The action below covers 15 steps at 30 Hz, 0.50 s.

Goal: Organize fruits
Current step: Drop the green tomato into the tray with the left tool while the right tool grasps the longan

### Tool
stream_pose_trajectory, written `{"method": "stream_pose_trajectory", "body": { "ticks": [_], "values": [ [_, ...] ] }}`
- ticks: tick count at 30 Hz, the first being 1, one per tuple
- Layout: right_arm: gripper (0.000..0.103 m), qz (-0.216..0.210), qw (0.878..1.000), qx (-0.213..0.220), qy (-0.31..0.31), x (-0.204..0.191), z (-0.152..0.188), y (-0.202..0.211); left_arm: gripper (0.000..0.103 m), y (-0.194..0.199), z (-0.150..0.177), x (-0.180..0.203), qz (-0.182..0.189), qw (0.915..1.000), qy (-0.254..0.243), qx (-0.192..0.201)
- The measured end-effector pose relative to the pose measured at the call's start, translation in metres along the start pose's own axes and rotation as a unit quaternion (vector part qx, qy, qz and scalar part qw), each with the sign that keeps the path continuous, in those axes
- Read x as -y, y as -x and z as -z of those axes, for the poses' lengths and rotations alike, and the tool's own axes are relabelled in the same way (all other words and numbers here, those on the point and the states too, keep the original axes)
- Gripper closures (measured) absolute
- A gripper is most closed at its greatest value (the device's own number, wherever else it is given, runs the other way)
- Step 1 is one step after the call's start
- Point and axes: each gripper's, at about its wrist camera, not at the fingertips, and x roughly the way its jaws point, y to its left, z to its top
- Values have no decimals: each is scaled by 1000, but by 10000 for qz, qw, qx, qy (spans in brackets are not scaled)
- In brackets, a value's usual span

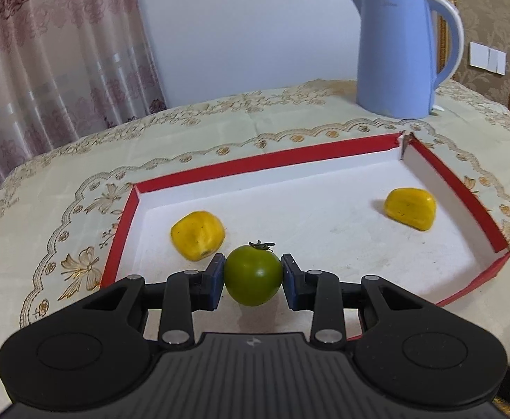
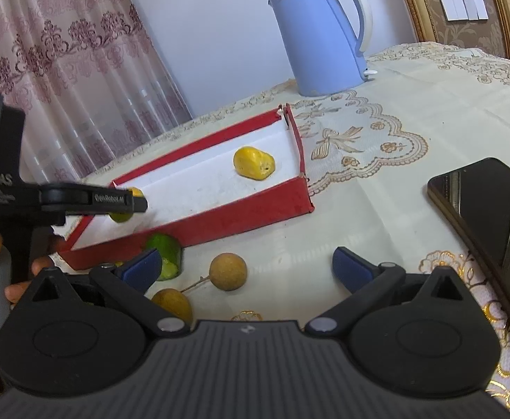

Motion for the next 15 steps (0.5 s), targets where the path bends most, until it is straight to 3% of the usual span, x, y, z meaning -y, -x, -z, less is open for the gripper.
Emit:
{"method": "stream_pose_trajectory", "body": {
  "ticks": [3, 4, 7, 13, 15],
  "values": [
    [2, 228, 9980, 155, 569, -10, -1, 12, 69, -5, 3, -2, -96, 9999, -76, -20],
    [9, 374, 9952, 120, 893, -16, -2, 13, 69, -6, 4, -3, -129, 9999, -85, -38],
    [16, 649, 9812, 40, 1815, -32, -3, 14, 69, -9, 5, -4, -87, 9999, -43, -96],
    [58, 270, 9818, -467, 1820, -37, -10, -8, 69, -5, 5, -6, -66, 9999, -22, -74],
    [60, 169, 9815, -560, 1826, -39, -11, -14, 69, -6, 3, -7, -59, 9999, -46, -85]
  ]
}}
